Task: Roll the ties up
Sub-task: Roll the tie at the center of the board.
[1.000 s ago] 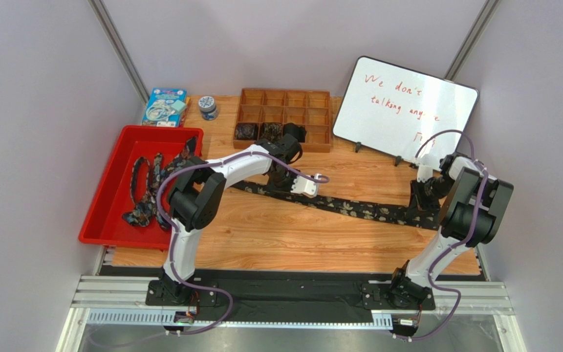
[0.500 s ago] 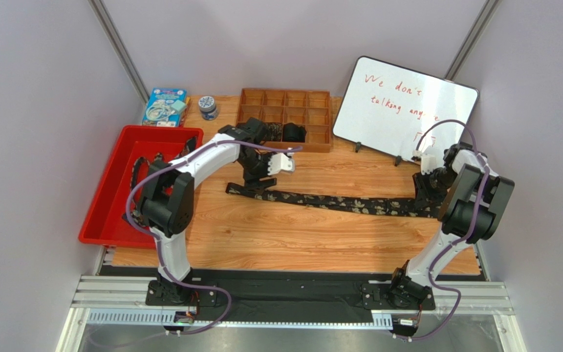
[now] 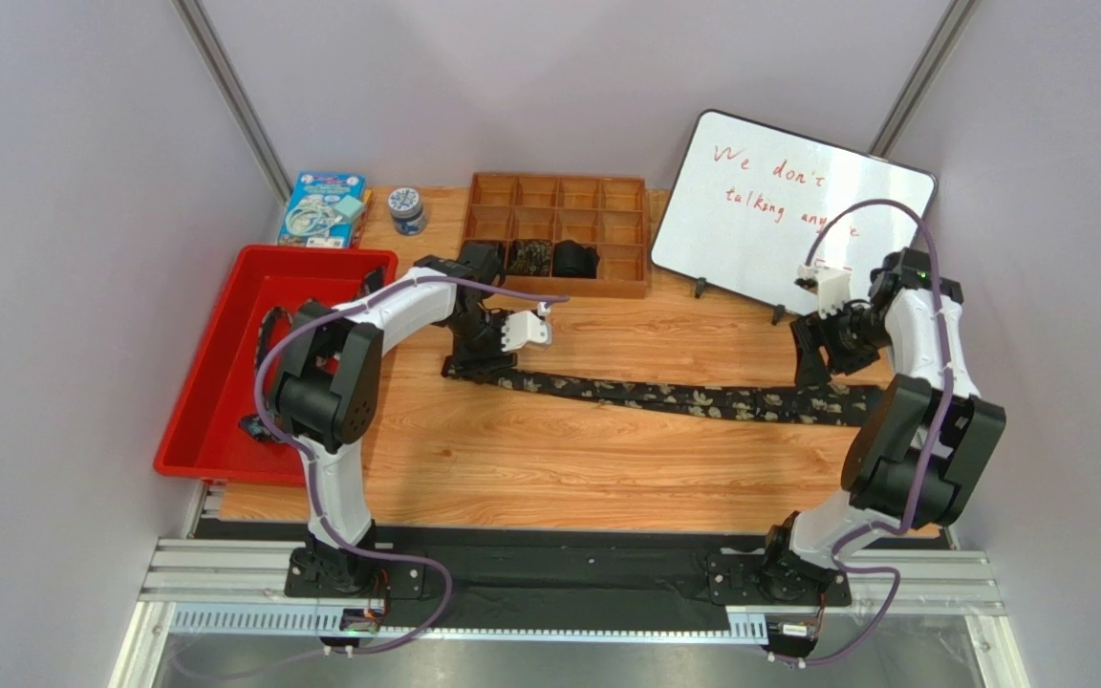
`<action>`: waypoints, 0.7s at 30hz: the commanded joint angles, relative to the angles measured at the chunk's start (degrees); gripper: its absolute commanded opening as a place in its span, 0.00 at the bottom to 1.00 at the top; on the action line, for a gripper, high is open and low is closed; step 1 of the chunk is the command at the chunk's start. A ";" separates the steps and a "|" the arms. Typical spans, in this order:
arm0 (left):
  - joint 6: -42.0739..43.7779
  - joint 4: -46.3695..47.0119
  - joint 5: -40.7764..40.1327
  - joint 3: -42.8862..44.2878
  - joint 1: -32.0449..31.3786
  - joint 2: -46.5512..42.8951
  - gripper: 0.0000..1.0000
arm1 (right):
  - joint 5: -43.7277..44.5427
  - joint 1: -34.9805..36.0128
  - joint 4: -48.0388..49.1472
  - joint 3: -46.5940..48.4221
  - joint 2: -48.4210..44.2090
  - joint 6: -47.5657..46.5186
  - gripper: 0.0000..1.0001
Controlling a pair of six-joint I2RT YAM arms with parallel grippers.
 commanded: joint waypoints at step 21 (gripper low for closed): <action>-5.56 -4.63 5.79 -8.82 0.63 -9.55 0.50 | -23.74 34.74 22.91 -3.36 -9.46 28.25 0.60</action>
